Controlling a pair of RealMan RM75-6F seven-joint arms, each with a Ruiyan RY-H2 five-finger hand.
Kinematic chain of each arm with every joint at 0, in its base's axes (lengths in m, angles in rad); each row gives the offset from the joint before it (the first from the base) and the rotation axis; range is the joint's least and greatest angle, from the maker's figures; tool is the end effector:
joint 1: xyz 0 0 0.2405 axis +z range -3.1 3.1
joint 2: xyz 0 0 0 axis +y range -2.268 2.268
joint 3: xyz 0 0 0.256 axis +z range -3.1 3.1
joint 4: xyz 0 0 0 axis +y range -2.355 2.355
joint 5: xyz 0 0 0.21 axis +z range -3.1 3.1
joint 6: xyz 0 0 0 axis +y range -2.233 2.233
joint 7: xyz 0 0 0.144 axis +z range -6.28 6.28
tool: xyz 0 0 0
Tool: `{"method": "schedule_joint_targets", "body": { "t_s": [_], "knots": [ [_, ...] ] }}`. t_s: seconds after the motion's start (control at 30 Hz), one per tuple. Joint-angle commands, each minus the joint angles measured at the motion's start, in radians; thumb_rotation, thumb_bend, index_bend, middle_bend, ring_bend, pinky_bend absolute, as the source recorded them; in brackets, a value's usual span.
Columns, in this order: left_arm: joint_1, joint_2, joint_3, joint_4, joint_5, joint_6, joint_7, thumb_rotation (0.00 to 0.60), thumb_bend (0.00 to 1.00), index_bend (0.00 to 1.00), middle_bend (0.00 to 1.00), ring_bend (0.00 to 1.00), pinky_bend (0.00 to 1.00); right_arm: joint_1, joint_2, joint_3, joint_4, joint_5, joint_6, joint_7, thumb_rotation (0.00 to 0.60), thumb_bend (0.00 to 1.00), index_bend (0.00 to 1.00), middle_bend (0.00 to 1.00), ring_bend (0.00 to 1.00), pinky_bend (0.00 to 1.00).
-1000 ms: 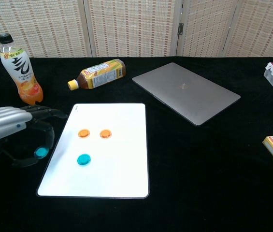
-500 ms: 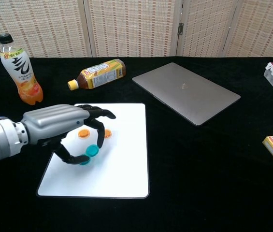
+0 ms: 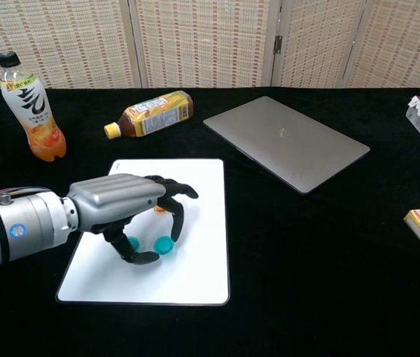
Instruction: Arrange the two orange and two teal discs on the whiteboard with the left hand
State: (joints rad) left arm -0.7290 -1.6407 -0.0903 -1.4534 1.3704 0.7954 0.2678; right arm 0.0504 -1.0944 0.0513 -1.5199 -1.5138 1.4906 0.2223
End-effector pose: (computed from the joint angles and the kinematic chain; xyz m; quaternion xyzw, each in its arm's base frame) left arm -0.1320 0.2895 -0.0765 -0.8357 -0.3390 -0.3334 0.2748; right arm -0.3343 -0.1715 0.1774 0.5647 -0.4228 0.4159 0.5739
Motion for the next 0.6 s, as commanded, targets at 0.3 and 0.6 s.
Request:
{"method": "schedule_joint_targets", "body": {
  "t_s": [0.3,0.6],
  "knots": [
    [-0.014,-0.002,0.010,0.000,-0.037,0.001,0.020,0.600,0.39,0.40,0.11,0.00,0.00,0.001,0.000,0.002,-0.003,0.000,-0.001,-0.004,0.600,0.58,0.00,0.00,0.00,0.00],
    [0.030,0.063,0.001,-0.052,-0.013,0.116,-0.044,0.600,0.39,0.33,0.11,0.00,0.00,0.002,0.007,0.006,-0.015,-0.003,0.002,-0.012,0.600,0.58,0.00,0.00,0.00,0.00]
  ]
}}
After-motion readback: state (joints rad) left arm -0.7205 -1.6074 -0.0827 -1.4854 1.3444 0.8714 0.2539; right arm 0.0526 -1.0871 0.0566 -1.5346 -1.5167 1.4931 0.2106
